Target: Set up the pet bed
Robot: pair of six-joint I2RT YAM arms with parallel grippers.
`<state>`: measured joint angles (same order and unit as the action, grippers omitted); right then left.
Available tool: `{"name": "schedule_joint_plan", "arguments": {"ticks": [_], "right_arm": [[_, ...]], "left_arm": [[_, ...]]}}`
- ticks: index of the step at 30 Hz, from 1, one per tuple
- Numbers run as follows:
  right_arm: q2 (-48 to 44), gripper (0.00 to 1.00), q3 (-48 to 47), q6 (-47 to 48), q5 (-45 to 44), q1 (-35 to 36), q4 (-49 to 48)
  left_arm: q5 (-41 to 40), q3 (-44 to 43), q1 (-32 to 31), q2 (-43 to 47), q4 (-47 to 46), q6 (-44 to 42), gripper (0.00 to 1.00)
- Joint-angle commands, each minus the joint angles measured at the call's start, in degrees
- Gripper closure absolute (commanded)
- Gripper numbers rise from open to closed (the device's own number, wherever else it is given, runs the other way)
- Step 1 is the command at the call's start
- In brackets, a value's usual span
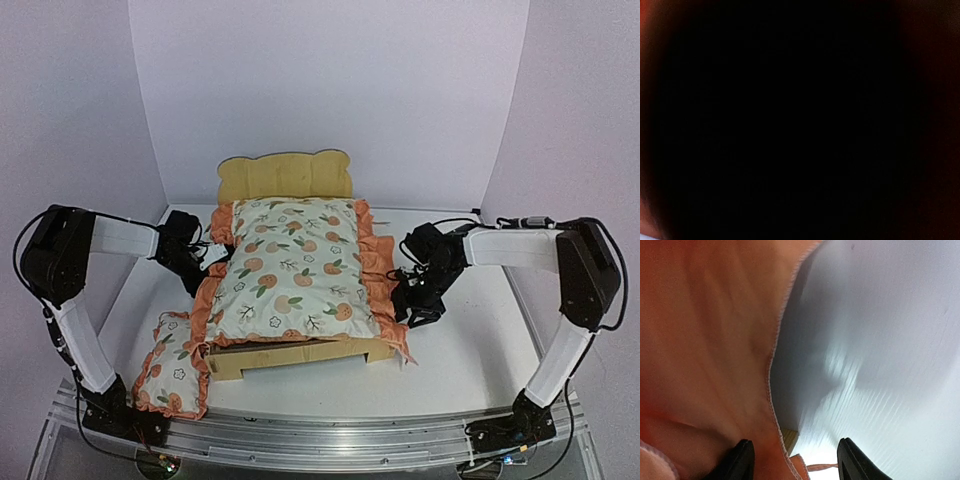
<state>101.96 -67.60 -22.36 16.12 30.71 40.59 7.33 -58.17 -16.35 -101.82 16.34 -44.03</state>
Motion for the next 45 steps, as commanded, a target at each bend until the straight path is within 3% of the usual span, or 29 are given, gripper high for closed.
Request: {"name": "schedule_joint_plan", "arguments": {"ticks": [1,7,13,18,24,31,36,45], "right_arm": [[-6.81,0.41,3.33,-5.15,7.95,9.30,-8.29],[-10.68,0.41,7.49,-9.53,2.89,15.55,-17.14],[-7.01,0.42,7.09,-11.84,-0.97,20.83,-28.18],[-2.45,0.42,3.19,-10.61,-3.99,23.57,-33.78],[1.84,0.42,0.35,-9.91,-7.43,24.25,-39.67],[9.41,0.43,-7.68,-8.45,-5.24,24.55,-43.83],[11.92,0.44,-10.74,-7.56,-4.31,24.77,-44.37],[2.65,0.43,-4.26,-3.19,-7.38,24.66,-38.34]], "left_arm": [[10.07,-10.16,-7.66,-5.93,-7.94,1.79,0.26],[13.58,-21.69,-12.83,-15.13,-9.71,3.06,0.27],[15.07,-34.26,-15.99,-23.72,-11.12,5.26,0.26],[13.33,-44.33,-15.86,-27.97,-9.85,7.20,0.23],[9.84,-47.43,-11.24,-26.14,-9.11,6.02,0.13],[-1.44,-46.97,-2.54,-22.37,-10.68,3.97,0.01],[-4.11,-40.34,1.92,-15.72,-12.08,1.49,0.00],[2.72,-28.94,3.11,1.09,-7.34,0.63,0.00]]}}
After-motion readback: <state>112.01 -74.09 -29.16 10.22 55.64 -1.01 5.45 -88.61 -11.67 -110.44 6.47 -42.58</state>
